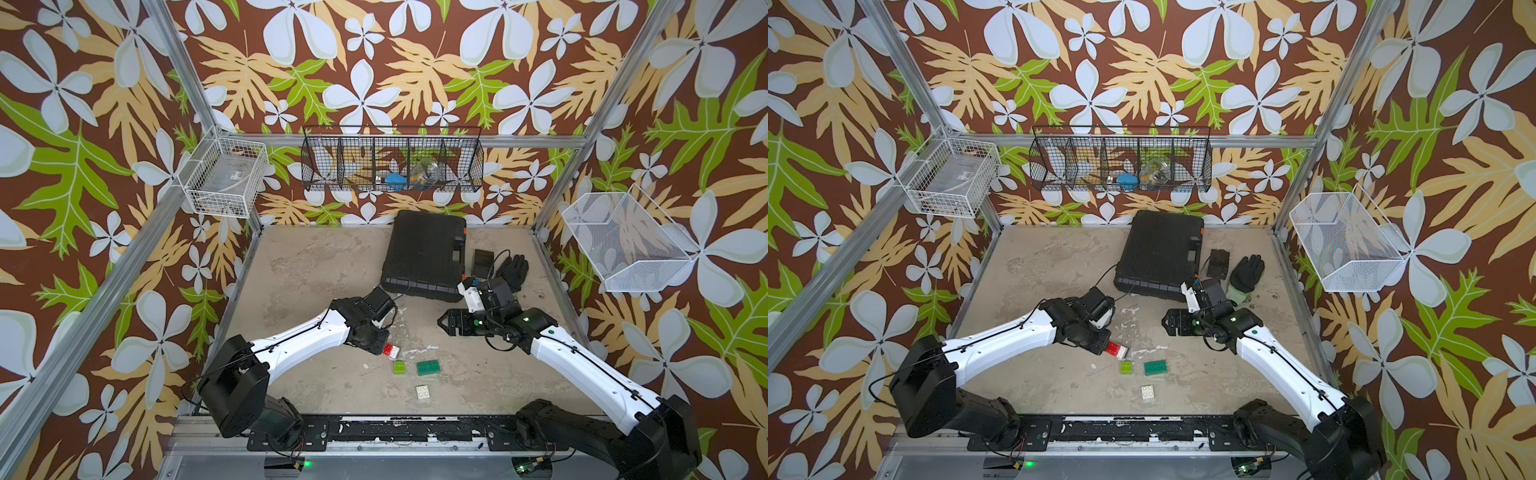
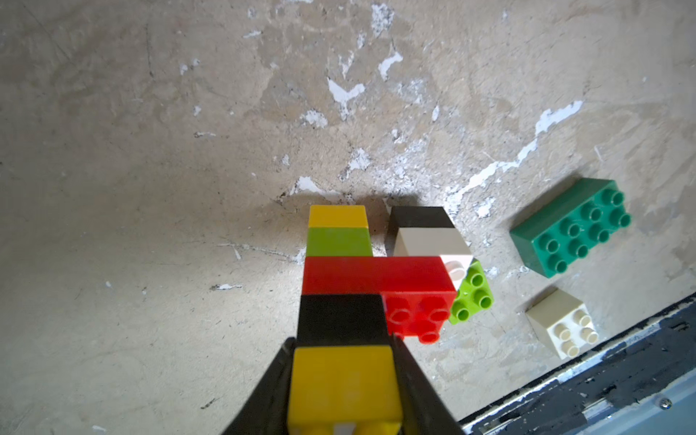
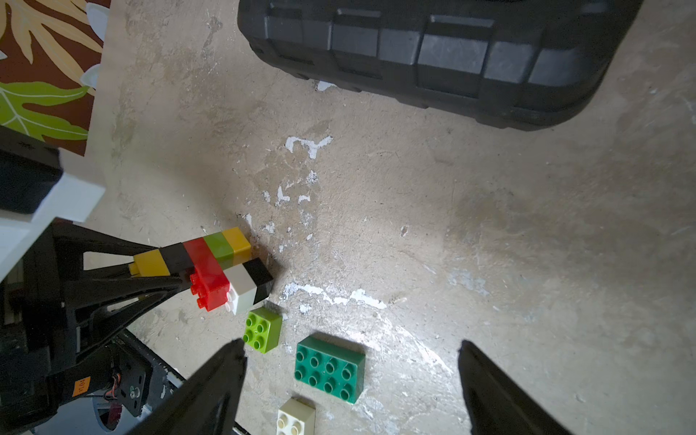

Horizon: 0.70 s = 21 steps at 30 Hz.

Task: Assemble a giraffe with lego
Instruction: Assemble the lego brick with the lego brick.

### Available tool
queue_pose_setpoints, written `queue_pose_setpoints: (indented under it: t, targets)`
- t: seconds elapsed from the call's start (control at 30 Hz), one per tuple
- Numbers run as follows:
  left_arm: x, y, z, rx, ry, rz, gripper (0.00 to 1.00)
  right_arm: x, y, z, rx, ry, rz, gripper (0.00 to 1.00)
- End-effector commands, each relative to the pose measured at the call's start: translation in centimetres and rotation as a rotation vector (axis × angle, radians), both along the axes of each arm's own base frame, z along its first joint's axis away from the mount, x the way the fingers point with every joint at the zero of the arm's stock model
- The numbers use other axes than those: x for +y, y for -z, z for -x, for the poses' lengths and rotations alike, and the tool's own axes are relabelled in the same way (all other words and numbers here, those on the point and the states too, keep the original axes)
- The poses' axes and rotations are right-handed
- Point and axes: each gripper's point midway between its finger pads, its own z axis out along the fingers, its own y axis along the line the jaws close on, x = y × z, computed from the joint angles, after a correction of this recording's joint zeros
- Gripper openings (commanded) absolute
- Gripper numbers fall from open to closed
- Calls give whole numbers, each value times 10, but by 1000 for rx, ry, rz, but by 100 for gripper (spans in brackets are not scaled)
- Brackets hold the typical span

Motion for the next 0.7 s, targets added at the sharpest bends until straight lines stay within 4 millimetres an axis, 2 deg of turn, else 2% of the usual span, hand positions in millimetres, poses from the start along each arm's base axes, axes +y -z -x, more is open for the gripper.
queue_pose_setpoints:
  t: [0.0,0.23,0.47,0.67]
  targets:
    - [5,4,3,10,5,-27,41,2,-3,-2,-12,1,-13,90]
    - [-6,7,-6,10,9,-14,37,3,-4,-5,-16,1,-11,90]
    - [-22,-9,-25,-6,31,-22,33,2,-4,-5,-22,1,-5,90]
    - [-27,-6,-30,16,44,-46,33,-1,-3,-5,-27,3,4,90]
